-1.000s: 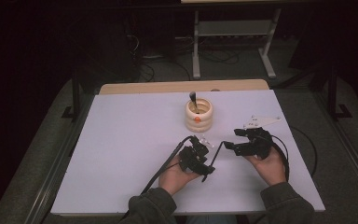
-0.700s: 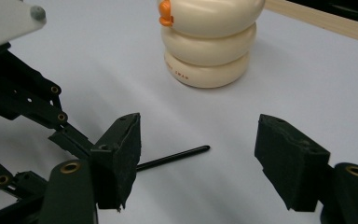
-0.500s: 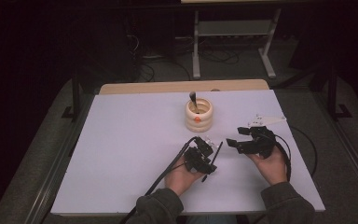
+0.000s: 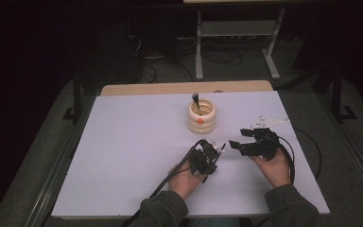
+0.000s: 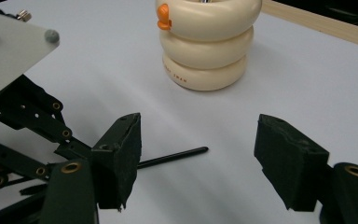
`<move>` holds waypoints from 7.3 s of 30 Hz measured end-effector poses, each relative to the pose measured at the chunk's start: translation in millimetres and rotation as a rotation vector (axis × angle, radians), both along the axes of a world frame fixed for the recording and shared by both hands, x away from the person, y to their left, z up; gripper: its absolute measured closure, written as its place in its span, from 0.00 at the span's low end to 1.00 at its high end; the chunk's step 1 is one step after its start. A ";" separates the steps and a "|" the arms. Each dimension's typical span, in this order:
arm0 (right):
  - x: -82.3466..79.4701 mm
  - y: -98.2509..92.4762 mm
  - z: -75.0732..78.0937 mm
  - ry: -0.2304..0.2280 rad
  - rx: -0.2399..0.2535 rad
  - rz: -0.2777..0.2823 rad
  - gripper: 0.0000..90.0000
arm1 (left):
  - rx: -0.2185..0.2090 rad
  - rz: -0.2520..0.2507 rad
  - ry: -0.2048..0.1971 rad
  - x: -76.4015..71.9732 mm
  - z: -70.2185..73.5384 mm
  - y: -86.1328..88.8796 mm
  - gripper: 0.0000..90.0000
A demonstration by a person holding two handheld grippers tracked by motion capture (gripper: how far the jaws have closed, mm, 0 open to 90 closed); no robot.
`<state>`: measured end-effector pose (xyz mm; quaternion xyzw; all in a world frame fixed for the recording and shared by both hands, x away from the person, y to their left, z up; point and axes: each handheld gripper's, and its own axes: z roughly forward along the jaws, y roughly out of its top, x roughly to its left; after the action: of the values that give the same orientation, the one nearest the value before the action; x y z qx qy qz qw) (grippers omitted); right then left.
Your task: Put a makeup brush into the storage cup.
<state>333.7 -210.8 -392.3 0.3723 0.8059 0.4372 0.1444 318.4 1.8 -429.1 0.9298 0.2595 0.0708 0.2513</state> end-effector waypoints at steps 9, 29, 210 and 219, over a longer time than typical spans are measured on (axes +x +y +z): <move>0.4 0.9 -0.3 0.001 0.001 0.000 0.34 | -0.018 0.012 0.007 5.8 0.0 4.9 0.94; 1.1 3.5 -2.1 0.003 -0.002 0.024 0.34 | -0.030 -0.004 0.000 9.7 12.3 19.7 0.96; -34.1 133.8 12.1 -0.013 0.007 0.626 0.93 | -0.411 -0.182 0.031 -15.8 106.5 135.3 0.95; -35.6 133.5 18.7 -0.036 -0.001 0.598 0.85 | -0.361 -0.186 0.019 -16.2 105.7 127.9 0.95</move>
<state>298.1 -77.3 -373.6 0.1105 0.8774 0.4663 0.0237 302.2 129.7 -323.5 0.8903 0.1832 -0.0092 0.4168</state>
